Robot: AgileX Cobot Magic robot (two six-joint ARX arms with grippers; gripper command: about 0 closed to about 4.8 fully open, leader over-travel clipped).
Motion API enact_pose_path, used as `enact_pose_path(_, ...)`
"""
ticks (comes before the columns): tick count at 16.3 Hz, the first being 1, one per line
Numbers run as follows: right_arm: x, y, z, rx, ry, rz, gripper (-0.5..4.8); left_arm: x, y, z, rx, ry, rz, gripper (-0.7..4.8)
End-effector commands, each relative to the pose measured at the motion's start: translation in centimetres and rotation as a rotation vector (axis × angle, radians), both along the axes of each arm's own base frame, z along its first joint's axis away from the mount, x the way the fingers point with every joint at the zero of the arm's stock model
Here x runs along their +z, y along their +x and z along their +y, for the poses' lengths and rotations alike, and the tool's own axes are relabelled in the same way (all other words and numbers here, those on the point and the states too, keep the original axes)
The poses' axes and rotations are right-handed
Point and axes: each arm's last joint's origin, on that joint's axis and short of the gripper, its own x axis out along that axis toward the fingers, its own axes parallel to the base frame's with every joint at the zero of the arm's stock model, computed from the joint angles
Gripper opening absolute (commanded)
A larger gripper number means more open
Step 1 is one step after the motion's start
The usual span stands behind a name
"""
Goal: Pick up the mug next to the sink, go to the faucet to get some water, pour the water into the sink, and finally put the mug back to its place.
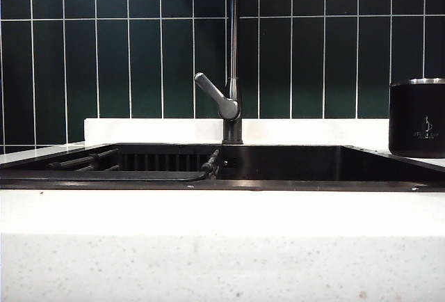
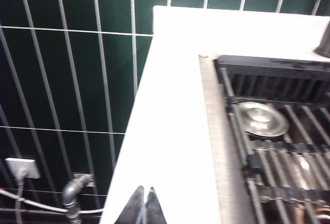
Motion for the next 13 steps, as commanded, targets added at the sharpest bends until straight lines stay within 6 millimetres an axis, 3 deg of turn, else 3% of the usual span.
enact_pose_path(1,0.0,0.0,0.0,0.001,0.064,-0.016,-0.01,0.2,0.0,0.0,-0.009,-0.004,-0.018,-0.05)
enact_pose_path(5,0.1,0.0,0.0,0.012,0.116,-0.026,-0.01,1.0,0.0,-0.3,-0.094,-0.027,-0.087,-0.06)
enact_pose_path(7,1.2,-0.1,0.0,0.019,0.220,-0.094,-0.01,1.6,-0.1,-0.4,-0.156,-0.034,-0.145,-0.06)
enact_pose_path(9,3.1,-0.6,0.0,0.025,0.249,-0.149,-0.01,3.0,-0.4,-0.6,-0.230,-0.080,-0.224,-0.06)
enact_pose_path(12,7.8,-2.3,-0.1,-0.001,0.225,-0.237,-0.01,7.0,-1.6,-0.7,-0.255,-0.103,-0.368,-0.05)
enact_pose_path(13,10.4,-3.4,-0.2,-0.047,0.187,-0.261,-0.01,9.3,-2.6,-0.7,-0.271,-0.071,-0.436,-0.05)
